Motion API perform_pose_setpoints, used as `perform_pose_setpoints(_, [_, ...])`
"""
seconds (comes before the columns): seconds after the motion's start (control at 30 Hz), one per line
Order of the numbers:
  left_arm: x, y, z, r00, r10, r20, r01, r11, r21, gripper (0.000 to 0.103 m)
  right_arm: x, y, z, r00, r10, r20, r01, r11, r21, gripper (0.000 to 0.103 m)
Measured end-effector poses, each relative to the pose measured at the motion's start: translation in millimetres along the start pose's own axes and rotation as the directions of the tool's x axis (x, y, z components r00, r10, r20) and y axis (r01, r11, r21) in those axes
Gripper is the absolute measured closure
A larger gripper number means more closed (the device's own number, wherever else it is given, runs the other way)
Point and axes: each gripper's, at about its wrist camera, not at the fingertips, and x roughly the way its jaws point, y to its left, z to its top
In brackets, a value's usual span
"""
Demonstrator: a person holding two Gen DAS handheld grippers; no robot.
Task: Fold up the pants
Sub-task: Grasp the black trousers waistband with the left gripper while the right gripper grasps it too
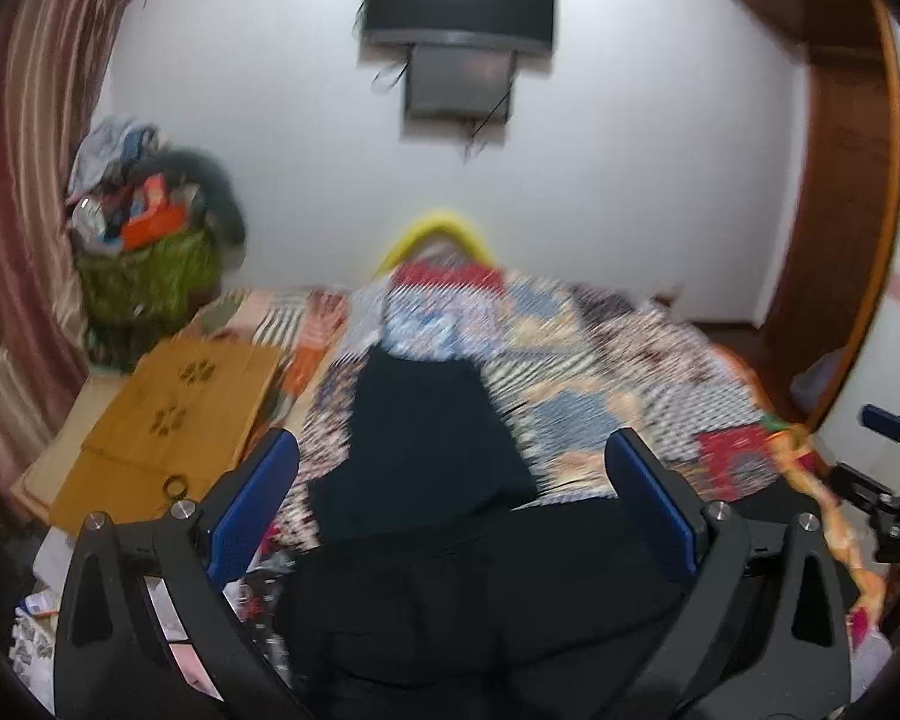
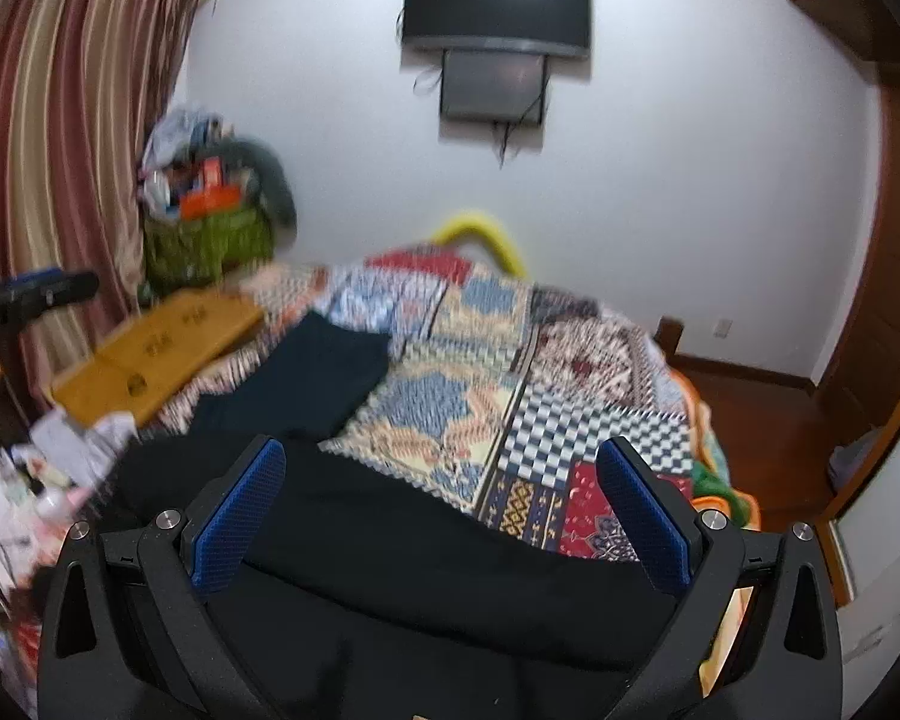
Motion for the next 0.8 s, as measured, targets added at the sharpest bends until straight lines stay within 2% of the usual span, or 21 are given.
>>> perform_pose_setpoints(0.1, [45,23,-9,0.995,0.018,-0.097,-0.019,1.000,-0.011,0.000,35,-5,-6,0.996,0.038,-0.083,-0.040,0.999,-0.028,0.000])
perform_pose_setpoints(0.23, [104,49,-31,0.968,0.026,-0.250,-0.034,0.999,-0.028,0.000,78,-11,-12,0.980,0.082,-0.184,-0.092,0.995,-0.047,0.000])
perform_pose_setpoints(0.37, [157,72,-60,0.912,0.019,-0.410,-0.037,0.999,-0.037,0.004,113,-13,-16,0.953,0.123,-0.276,-0.146,0.987,-0.066,0.000])
perform_pose_setpoints(0.43, [180,84,-76,0.871,0.009,-0.491,-0.044,0.997,-0.059,0.014,129,-12,-16,0.939,0.132,-0.317,-0.169,0.981,-0.092,0.001])
perform_pose_setpoints(0.53, [208,105,-94,0.810,-0.023,-0.586,-0.060,0.991,-0.121,0.020,150,-11,-16,0.921,0.137,-0.366,-0.194,0.973,-0.126,0.001])
perform_pose_setpoints(0.6, [221,118,-104,0.775,-0.057,-0.630,-0.063,0.984,-0.167,0.023,161,-10,-15,0.908,0.151,-0.390,-0.221,0.965,-0.141,0.002])
perform_pose_setpoints(0.7, [237,125,-116,0.732,-0.097,-0.675,-0.048,0.980,-0.193,0.023,176,-9,-14,0.888,0.187,-0.421,-0.272,0.950,-0.153,0.005])
perform_pose_setpoints(0.8, [246,124,-123,0.703,-0.132,-0.699,-0.027,0.977,-0.211,0.026,191,-5,-15,0.858,0.221,-0.463,-0.323,0.934,-0.154,0.013])
